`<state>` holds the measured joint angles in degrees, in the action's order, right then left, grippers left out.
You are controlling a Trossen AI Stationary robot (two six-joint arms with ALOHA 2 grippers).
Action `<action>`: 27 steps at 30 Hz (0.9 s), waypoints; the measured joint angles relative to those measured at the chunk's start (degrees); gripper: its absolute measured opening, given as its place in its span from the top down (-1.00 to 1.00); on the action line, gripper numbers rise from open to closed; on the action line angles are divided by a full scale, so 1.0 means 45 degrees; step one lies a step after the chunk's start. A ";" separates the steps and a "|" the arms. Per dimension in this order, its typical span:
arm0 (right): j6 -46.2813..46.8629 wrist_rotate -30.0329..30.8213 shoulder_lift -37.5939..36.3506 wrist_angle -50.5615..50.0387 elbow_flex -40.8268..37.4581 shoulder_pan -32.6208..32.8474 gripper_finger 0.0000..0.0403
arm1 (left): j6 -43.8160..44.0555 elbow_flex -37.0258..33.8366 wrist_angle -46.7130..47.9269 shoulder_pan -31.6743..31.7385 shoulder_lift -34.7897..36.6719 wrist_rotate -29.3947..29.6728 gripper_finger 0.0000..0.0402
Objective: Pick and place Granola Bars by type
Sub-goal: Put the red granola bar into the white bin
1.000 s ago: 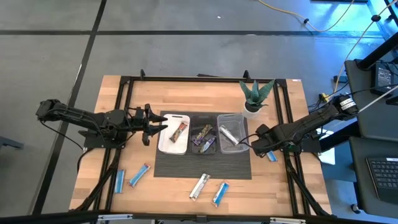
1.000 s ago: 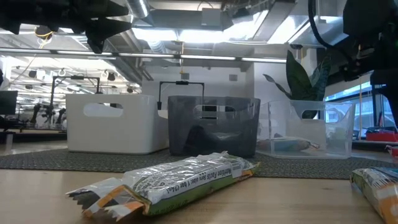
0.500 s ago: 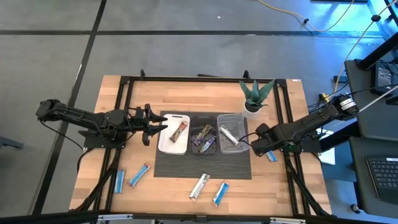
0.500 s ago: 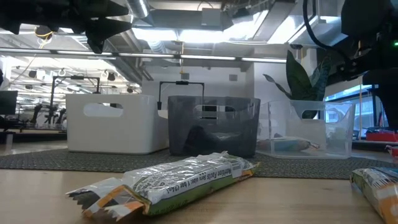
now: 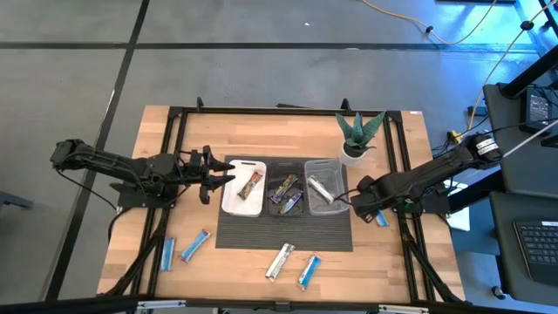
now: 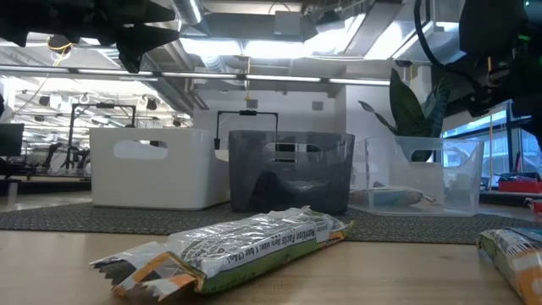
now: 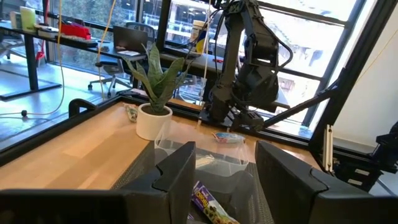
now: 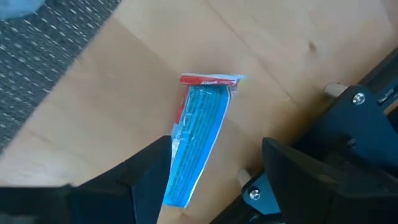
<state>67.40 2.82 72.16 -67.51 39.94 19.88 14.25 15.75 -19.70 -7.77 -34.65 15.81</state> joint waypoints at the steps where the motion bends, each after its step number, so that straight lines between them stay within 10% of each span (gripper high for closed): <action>1: -0.0002 -0.0003 0.0119 0.0000 0.0000 -0.0003 -0.25 | -0.0003 0.0000 0.0000 0.0001 0.0000 0.0000 0.20; 27: -0.1122 -0.0361 0.3476 0.2137 0.0027 -0.0627 -0.25 | -0.0003 0.0000 0.0000 0.0003 0.0000 0.0015 0.19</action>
<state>62.36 1.20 87.80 -57.89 40.07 17.06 14.24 15.75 -19.70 -7.75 -34.65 15.88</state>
